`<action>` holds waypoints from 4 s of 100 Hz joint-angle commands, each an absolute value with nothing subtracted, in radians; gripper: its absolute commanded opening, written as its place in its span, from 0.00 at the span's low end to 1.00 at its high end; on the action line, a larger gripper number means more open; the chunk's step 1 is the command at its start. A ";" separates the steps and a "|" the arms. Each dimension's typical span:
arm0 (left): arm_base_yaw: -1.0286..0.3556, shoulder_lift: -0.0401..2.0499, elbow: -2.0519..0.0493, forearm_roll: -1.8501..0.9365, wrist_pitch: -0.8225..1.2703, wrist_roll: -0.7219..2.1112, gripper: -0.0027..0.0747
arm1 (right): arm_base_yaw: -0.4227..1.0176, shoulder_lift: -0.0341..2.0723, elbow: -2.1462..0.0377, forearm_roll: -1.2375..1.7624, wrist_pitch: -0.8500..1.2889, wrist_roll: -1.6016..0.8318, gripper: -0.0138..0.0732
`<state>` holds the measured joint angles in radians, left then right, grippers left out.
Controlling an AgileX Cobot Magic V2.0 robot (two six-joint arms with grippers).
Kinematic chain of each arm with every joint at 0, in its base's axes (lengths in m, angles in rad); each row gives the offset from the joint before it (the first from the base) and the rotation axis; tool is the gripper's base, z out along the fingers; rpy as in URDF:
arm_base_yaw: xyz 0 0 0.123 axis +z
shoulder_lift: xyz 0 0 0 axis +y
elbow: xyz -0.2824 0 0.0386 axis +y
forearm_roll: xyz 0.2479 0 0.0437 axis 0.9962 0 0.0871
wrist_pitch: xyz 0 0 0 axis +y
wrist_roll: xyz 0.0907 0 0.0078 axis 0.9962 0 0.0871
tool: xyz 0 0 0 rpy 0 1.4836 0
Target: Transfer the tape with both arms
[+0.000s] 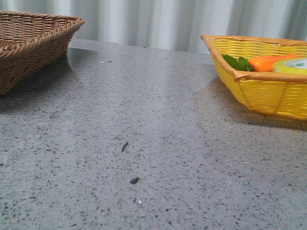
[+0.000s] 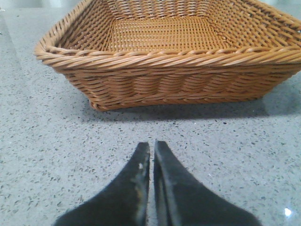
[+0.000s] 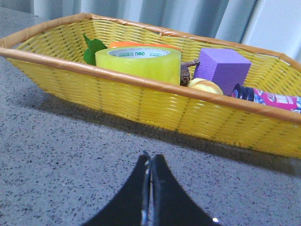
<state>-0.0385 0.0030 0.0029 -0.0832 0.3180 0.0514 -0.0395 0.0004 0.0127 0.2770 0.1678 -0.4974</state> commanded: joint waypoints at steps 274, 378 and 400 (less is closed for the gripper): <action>-0.049 0.064 -0.217 -0.347 0.192 0.021 0.01 | -0.037 0.116 -0.334 0.711 0.274 -0.506 0.09; -0.320 0.454 -0.497 -0.314 0.287 0.241 0.51 | -0.037 1.206 -1.295 0.469 0.843 -0.194 0.60; -0.320 0.454 -0.497 -0.314 0.266 0.241 0.51 | -0.037 1.405 -1.483 0.228 1.010 -0.028 0.60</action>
